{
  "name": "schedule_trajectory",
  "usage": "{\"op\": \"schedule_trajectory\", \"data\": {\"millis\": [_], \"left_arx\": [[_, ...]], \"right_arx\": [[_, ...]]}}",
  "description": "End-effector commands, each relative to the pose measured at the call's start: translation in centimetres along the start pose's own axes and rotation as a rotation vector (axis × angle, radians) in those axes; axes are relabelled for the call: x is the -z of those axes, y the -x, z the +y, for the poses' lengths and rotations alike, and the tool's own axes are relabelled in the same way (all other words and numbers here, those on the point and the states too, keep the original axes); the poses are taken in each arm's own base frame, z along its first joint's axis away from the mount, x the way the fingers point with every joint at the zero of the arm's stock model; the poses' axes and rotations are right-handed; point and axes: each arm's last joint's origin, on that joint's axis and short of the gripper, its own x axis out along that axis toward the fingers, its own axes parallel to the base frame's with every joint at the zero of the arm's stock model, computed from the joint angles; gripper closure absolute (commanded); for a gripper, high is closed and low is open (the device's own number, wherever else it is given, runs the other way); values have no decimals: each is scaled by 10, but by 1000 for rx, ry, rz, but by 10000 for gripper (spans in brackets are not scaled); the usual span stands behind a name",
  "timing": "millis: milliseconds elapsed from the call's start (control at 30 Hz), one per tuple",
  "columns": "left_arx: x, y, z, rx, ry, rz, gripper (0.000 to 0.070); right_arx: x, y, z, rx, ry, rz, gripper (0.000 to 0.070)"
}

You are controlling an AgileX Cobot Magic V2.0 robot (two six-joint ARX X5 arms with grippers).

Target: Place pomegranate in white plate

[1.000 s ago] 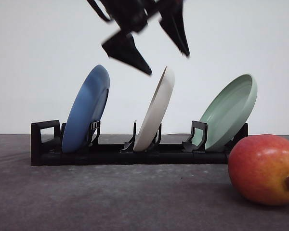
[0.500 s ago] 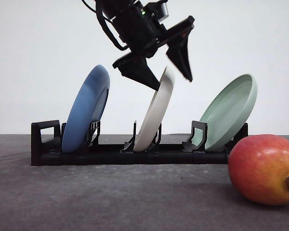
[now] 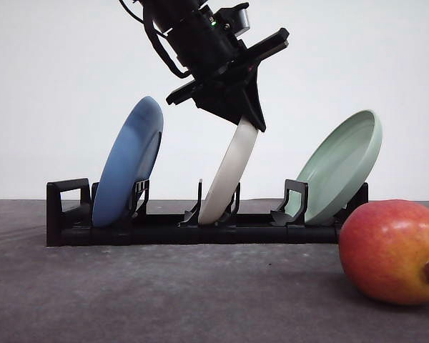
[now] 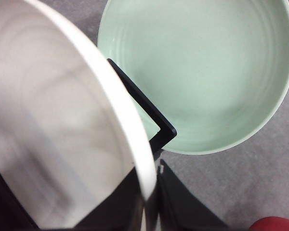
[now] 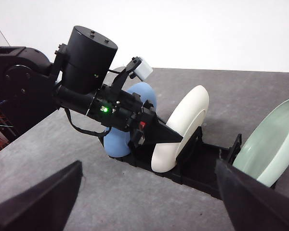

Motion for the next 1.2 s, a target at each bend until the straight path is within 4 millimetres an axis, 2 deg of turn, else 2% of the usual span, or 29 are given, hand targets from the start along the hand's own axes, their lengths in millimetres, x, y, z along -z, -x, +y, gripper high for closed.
{"op": "schedule_trajectory", "data": {"millis": [0, 200, 433, 633, 767, 967, 1167], "left_arx": [[-8, 4, -7, 18, -9, -32, 700], [-16, 31, -16, 34, -22, -90, 700], [-21, 90, -37, 103, -57, -135, 700], [-1, 148, -66, 155, -125, -54, 699], [20, 175, -87, 156, -181, 47, 698], [53, 185, -120, 10, -322, 188, 698], [85, 165, -147, -99, -415, 302, 698]], "right_arx": [[-5, 2, 2, -5, 3, -14, 142], [-5, 2, 2, -5, 3, -14, 142], [-5, 1, 4, -19, 6, -10, 142], [-4, 0, 5, -33, 8, -5, 142], [-4, 0, 5, -35, 8, -4, 142], [-4, 0, 5, -35, 8, -4, 142], [-4, 0, 5, -35, 0, -3, 142]]}}
